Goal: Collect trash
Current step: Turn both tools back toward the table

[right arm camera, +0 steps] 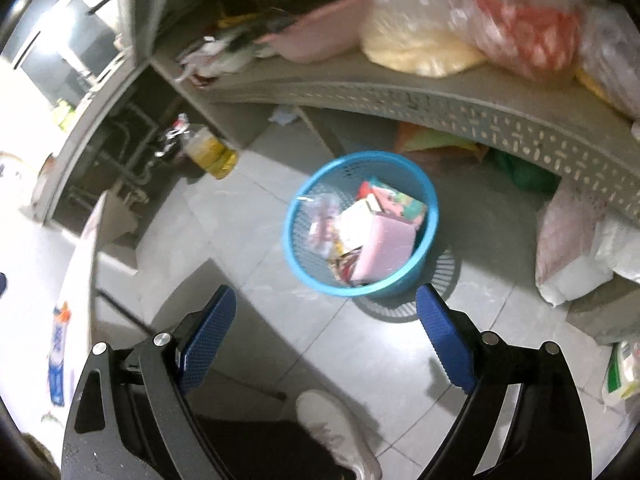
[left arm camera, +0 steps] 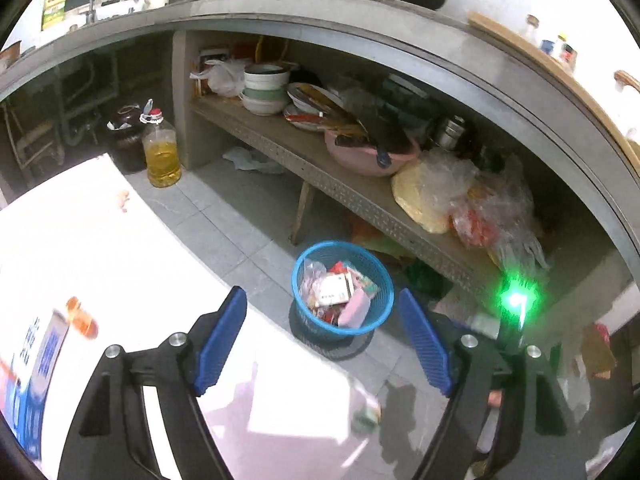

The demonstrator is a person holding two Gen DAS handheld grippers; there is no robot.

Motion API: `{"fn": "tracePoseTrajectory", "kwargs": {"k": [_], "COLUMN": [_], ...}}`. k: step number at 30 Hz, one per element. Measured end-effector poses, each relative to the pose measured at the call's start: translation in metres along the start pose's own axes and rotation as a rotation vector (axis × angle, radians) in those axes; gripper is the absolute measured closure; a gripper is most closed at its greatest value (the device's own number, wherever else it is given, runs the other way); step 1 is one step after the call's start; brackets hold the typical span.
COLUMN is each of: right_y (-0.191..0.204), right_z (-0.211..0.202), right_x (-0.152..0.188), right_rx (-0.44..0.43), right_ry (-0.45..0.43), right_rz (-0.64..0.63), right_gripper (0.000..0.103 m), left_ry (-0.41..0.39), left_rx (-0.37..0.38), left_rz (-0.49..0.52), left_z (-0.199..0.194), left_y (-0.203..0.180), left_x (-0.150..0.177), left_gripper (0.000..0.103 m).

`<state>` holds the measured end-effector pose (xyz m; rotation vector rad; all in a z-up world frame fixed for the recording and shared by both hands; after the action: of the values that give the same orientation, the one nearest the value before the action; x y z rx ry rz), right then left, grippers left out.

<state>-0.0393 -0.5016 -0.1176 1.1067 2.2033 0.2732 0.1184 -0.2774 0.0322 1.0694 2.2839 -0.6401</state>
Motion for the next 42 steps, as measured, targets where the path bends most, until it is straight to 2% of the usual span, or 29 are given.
{"fn": "tracePoseTrajectory", "kwargs": {"k": [8,16,19,24,29,36,42], "right_y": [0.059,0.108,0.132,0.166,0.205,0.271,0.317], "right_z": [-0.039,-0.051,-0.052,-0.049,-0.051,-0.040,0.002], "right_x": [0.017,0.032,0.041,0.056,0.070,0.070,0.056], "right_rx": [-0.083,-0.201,-0.260,-0.309,-0.344,-0.401,-0.390], "right_ry": [0.011,0.044,0.076,0.125,0.145,0.166,0.249], "right_rz": [-0.184,-0.276,-0.309,-0.374,-0.463,-0.588,-0.584], "right_gripper": [0.013,0.013,0.013,0.013,0.013,0.013,0.027], "left_ry": [-0.068,-0.103,-0.129,-0.173,-0.203,-0.271,-0.304], "left_rx": [-0.042,-0.140,-0.165,-0.217,-0.242,-0.249,-0.276], "left_rz": [-0.003,-0.052,-0.081,-0.131,-0.168,-0.192,-0.174], "left_z": [-0.053,-0.095,-0.112,-0.138,-0.152,-0.170,-0.175], "left_y": [0.005,0.036,0.051,0.077,0.094,0.106,0.111], "left_x": [0.059,0.113,0.130,0.157,0.171,0.182,0.185], "left_gripper": [0.020,0.018,0.017,0.017,0.016,0.016,0.016]}}
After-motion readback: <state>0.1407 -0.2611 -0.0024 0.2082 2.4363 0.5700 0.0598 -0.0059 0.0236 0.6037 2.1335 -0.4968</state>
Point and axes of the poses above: each gripper's, at about its wrist camera, not at the fingertips, and z roughly the way its jaws point, y to its left, x to its underside, the point moved 2 cm from there along z, roughly the way its jaws point, and after that the axes turned 3 degrees about y, right-handed, at the moved point
